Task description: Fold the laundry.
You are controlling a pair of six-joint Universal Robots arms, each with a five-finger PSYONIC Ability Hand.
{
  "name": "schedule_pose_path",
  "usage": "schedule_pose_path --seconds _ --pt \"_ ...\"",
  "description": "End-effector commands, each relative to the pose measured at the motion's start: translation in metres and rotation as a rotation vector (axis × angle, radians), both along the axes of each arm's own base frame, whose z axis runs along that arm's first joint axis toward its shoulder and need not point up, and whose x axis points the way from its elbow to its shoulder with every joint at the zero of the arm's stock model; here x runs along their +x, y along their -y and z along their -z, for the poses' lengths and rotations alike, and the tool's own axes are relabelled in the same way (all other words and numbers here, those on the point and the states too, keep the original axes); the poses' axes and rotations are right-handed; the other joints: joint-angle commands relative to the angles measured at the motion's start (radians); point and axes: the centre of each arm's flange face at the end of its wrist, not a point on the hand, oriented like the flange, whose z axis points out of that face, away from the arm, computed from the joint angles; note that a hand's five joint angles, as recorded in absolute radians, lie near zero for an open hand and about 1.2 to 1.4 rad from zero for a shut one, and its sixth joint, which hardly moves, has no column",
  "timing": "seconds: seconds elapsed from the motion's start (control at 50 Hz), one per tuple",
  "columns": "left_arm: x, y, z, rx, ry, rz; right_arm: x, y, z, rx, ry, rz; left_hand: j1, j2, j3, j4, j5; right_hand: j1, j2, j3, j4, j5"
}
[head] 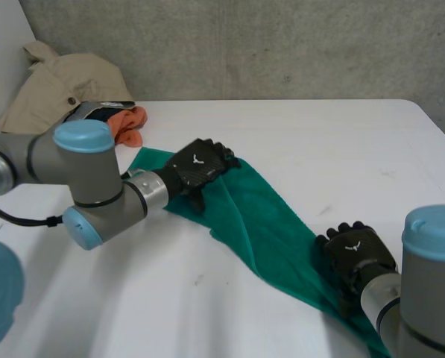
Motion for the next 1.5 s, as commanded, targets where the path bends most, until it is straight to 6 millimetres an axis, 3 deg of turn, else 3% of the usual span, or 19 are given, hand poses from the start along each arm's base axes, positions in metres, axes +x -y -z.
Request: schedule_pose_path --seconds 0.02,0.1,0.12,0.18,0.24,0.4,0.46,0.48,0.56,0.64,0.7,0.76,0.92,1.02,1.06,1.08,1.18,1.3,1.5 --pt "-0.008 0.002 0.031 0.031 0.037 0.027 0.002 0.000 0.016 0.002 -0.003 0.001 0.032 0.034 0.037 0.039 0.051 0.061 0.078 0.081 0.079 0.067" --pt "-0.011 0.000 0.042 0.018 0.065 0.046 0.005 0.008 0.013 -0.059 0.029 0.005 0.416 0.417 0.421 0.423 0.434 0.917 0.934 0.936 0.935 0.923" --pt "-0.013 0.000 0.045 0.015 0.070 0.051 0.005 0.013 0.010 -0.095 0.049 0.015 0.780 0.782 0.785 0.788 0.799 1.168 1.185 1.188 1.186 1.174" --pt "-0.018 -0.001 0.046 0.004 0.072 0.049 0.009 0.021 -0.004 -0.169 0.084 0.011 1.088 1.090 1.093 1.096 1.107 1.170 1.187 1.190 1.189 1.177" --pt "-0.027 -0.001 0.038 -0.037 0.055 0.059 0.013 0.027 -0.022 -0.239 0.112 0.005 1.089 1.091 1.094 1.096 1.108 1.170 1.187 1.190 1.189 1.177" --pt "-0.045 0.041 -0.041 -0.383 -0.134 -0.104 0.034 0.069 -0.111 -0.587 0.223 -0.003 1.089 1.091 1.094 1.096 1.108 1.170 1.187 1.190 1.189 1.177" --pt "-0.042 0.047 -0.103 -0.498 -0.300 -0.194 0.040 0.082 -0.142 -0.713 0.284 0.008 1.089 1.091 1.094 1.096 1.108 1.170 1.187 1.190 1.189 1.177" --pt "-0.038 0.045 -0.131 -0.523 -0.390 -0.233 0.042 0.088 -0.160 -0.794 0.319 0.012 1.089 1.091 1.094 1.096 1.108 1.170 1.187 1.190 1.189 1.177" --pt "-0.022 0.029 -0.179 -0.522 -0.560 -0.278 0.048 0.097 -0.197 -0.961 0.408 0.008 1.089 1.091 1.094 1.096 1.108 1.170 1.187 1.190 1.189 1.177" --pt "-0.009 0.003 -0.190 -0.475 -0.587 -0.270 0.051 0.101 -0.217 -1.026 0.440 0.010 1.089 1.091 1.094 1.096 1.108 1.170 1.187 1.190 1.189 1.177" --pt "-0.004 -0.018 -0.178 -0.420 -0.543 -0.268 0.057 0.106 -0.206 -0.968 0.414 -0.006 1.089 1.091 1.094 1.096 1.108 1.170 1.187 1.190 1.189 1.177" --pt "-0.001 -0.052 -0.146 -0.310 -0.456 -0.252 0.062 0.111 -0.186 -0.883 0.377 -0.023 1.089 1.091 1.094 1.096 1.108 1.170 1.187 1.190 1.189 1.177" --pt "0.014 -0.132 -0.043 0.002 -0.192 -0.211 0.066 0.117 -0.089 -0.447 0.158 -0.049 1.089 1.091 1.094 1.096 1.108 1.170 1.187 1.190 1.189 1.177" --pt "0.010 -0.176 -0.023 0.123 -0.092 -0.136 0.061 0.108 -0.044 -0.241 0.058 -0.052 1.089 1.091 1.094 1.096 1.108 1.170 1.187 1.190 1.189 1.177" --pt "0.011 -0.180 -0.023 0.154 -0.072 -0.134 0.058 0.106 -0.034 -0.206 0.048 -0.050 1.037 1.039 1.042 1.044 1.056 1.170 1.187 1.190 1.189 1.177" --pt "0.013 -0.183 -0.026 0.185 -0.058 -0.140 0.057 0.106 -0.033 -0.202 0.048 -0.046 0.740 0.742 0.745 0.747 0.759 1.170 1.187 1.190 1.189 1.177" --pt "0.014 -0.177 -0.054 0.204 -0.076 -0.164 0.053 0.102 -0.022 -0.191 0.056 -0.039 0.194 0.196 0.199 0.202 0.213 1.170 1.187 1.190 1.189 1.177" --pt "0.044 -0.123 -0.073 0.196 -0.111 -0.322 0.047 0.089 -0.013 -0.176 0.050 -0.045 0.156 0.157 0.161 0.163 0.174 1.170 1.187 1.190 1.189 1.177" --pt "0.050 -0.110 -0.057 0.247 -0.089 -0.354 0.037 0.069 -0.010 -0.135 0.054 -0.077 0.220 0.222 0.225 0.227 0.239 1.170 1.187 1.190 1.189 1.177"
